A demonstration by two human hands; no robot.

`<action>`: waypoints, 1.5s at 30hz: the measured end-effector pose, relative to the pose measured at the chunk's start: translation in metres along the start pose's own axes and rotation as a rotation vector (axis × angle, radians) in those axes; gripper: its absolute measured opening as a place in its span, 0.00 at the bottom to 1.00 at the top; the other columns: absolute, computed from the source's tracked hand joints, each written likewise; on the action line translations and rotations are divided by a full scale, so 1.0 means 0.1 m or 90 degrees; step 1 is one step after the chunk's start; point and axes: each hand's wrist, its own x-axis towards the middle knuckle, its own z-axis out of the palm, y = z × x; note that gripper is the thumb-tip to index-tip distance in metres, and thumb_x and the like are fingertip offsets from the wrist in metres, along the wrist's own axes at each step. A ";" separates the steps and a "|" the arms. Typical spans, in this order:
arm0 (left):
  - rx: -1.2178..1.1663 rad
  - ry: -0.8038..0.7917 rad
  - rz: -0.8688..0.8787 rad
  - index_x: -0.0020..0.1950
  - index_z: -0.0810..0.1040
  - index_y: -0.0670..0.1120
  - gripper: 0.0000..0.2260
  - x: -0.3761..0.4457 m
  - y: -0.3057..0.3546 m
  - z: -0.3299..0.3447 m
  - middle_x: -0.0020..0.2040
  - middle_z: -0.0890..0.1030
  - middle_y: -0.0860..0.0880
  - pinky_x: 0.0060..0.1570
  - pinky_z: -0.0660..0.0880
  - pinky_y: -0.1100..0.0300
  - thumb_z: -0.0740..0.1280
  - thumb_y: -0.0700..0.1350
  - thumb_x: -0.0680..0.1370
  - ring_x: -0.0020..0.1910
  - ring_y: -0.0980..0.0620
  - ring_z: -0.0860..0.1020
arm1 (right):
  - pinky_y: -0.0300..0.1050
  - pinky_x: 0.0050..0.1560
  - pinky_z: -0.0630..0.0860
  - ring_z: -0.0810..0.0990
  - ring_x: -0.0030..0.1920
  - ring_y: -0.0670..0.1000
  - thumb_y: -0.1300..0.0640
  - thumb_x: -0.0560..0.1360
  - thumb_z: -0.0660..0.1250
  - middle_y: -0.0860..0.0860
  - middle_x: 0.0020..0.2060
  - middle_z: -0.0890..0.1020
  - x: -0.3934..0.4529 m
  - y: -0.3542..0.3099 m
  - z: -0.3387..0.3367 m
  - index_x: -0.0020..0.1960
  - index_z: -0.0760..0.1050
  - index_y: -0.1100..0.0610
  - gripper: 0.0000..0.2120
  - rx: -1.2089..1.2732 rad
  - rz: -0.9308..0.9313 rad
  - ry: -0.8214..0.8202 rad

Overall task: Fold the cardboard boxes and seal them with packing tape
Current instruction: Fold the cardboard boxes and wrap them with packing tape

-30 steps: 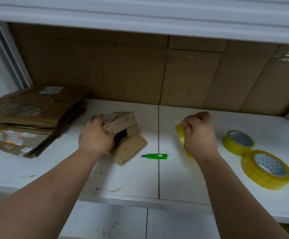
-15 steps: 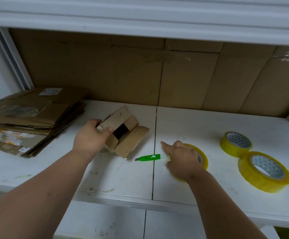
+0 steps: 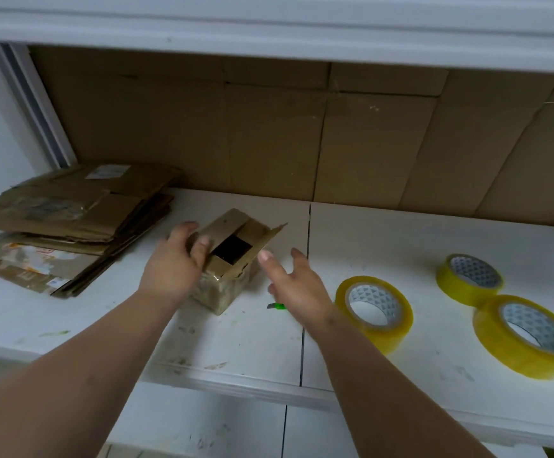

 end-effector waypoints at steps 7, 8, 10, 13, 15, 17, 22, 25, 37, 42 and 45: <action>0.169 -0.085 0.094 0.66 0.76 0.53 0.22 0.20 0.06 -0.20 0.56 0.79 0.51 0.43 0.75 0.58 0.70 0.60 0.75 0.50 0.52 0.77 | 0.57 0.53 0.81 0.80 0.48 0.49 0.43 0.66 0.64 0.46 0.47 0.81 0.15 -0.23 0.19 0.52 0.73 0.45 0.16 -0.003 -0.010 0.010; 0.122 -0.079 0.079 0.62 0.79 0.53 0.17 0.24 0.05 -0.23 0.52 0.80 0.51 0.42 0.76 0.57 0.68 0.59 0.77 0.48 0.52 0.78 | 0.56 0.51 0.81 0.80 0.47 0.49 0.47 0.68 0.65 0.48 0.47 0.81 0.17 -0.22 0.20 0.52 0.73 0.46 0.13 0.019 -0.009 0.010; -0.072 -0.054 -0.030 0.54 0.79 0.51 0.11 0.32 0.04 -0.30 0.47 0.81 0.49 0.44 0.80 0.50 0.63 0.56 0.81 0.45 0.48 0.80 | 0.52 0.44 0.81 0.79 0.47 0.50 0.52 0.72 0.65 0.51 0.51 0.80 0.22 -0.20 0.21 0.58 0.72 0.50 0.15 0.053 0.011 0.020; -0.292 -0.022 -0.147 0.70 0.71 0.52 0.16 0.41 -0.04 -0.37 0.51 0.78 0.50 0.39 0.83 0.51 0.64 0.45 0.82 0.47 0.47 0.80 | 0.45 0.35 0.79 0.78 0.44 0.49 0.55 0.76 0.64 0.51 0.51 0.80 0.27 -0.19 0.25 0.74 0.63 0.47 0.27 0.092 0.025 0.064; -0.135 -0.026 -0.015 0.75 0.65 0.54 0.24 0.43 -0.16 -0.40 0.63 0.76 0.46 0.51 0.81 0.45 0.64 0.40 0.80 0.56 0.43 0.79 | 0.40 0.31 0.77 0.78 0.37 0.44 0.57 0.77 0.65 0.47 0.40 0.80 0.32 -0.18 0.31 0.77 0.59 0.45 0.31 0.106 -0.007 0.079; 0.144 -0.025 0.194 0.74 0.71 0.54 0.25 0.43 -0.21 -0.42 0.72 0.69 0.42 0.64 0.71 0.42 0.65 0.38 0.78 0.67 0.37 0.70 | 0.35 0.29 0.74 0.76 0.29 0.41 0.60 0.77 0.64 0.46 0.34 0.76 0.34 -0.19 0.37 0.77 0.56 0.44 0.33 0.129 -0.044 0.088; 0.348 -0.346 0.230 0.72 0.72 0.57 0.21 0.55 -0.17 -0.54 0.78 0.60 0.51 0.75 0.55 0.45 0.60 0.60 0.80 0.77 0.42 0.55 | 0.40 0.31 0.71 0.72 0.30 0.47 0.67 0.75 0.61 0.54 0.31 0.73 0.40 -0.24 0.40 0.70 0.66 0.42 0.29 0.140 -0.093 0.128; 0.221 -0.356 0.219 0.64 0.71 0.58 0.22 0.55 -0.20 -0.61 0.68 0.67 0.51 0.63 0.71 0.51 0.74 0.53 0.73 0.64 0.48 0.71 | 0.41 0.33 0.72 0.73 0.30 0.48 0.64 0.76 0.61 0.50 0.32 0.76 0.41 -0.26 0.41 0.66 0.73 0.44 0.23 0.056 -0.096 0.137; 0.159 -0.142 0.424 0.58 0.77 0.45 0.09 0.55 -0.32 -0.53 0.65 0.74 0.46 0.48 0.78 0.48 0.67 0.41 0.78 0.55 0.43 0.77 | 0.54 0.63 0.70 0.74 0.58 0.56 0.51 0.75 0.58 0.49 0.57 0.75 0.76 -0.87 0.29 0.48 0.77 0.47 0.09 -0.360 -0.112 0.180; 0.147 -0.191 0.449 0.44 0.77 0.43 0.04 0.60 -0.27 -0.55 0.56 0.79 0.44 0.53 0.75 0.46 0.67 0.34 0.75 0.58 0.42 0.76 | 0.55 0.61 0.72 0.78 0.52 0.55 0.53 0.69 0.65 0.51 0.46 0.78 1.04 -1.11 0.20 0.45 0.72 0.53 0.07 -0.503 -0.027 0.073; 0.138 -0.144 0.424 0.42 0.79 0.41 0.07 0.69 -0.27 -0.57 0.58 0.77 0.43 0.62 0.69 0.47 0.67 0.30 0.73 0.63 0.39 0.72 | 0.54 0.59 0.74 0.78 0.51 0.53 0.45 0.69 0.68 0.49 0.46 0.77 1.17 -1.21 0.16 0.53 0.68 0.52 0.17 -0.535 -0.051 0.047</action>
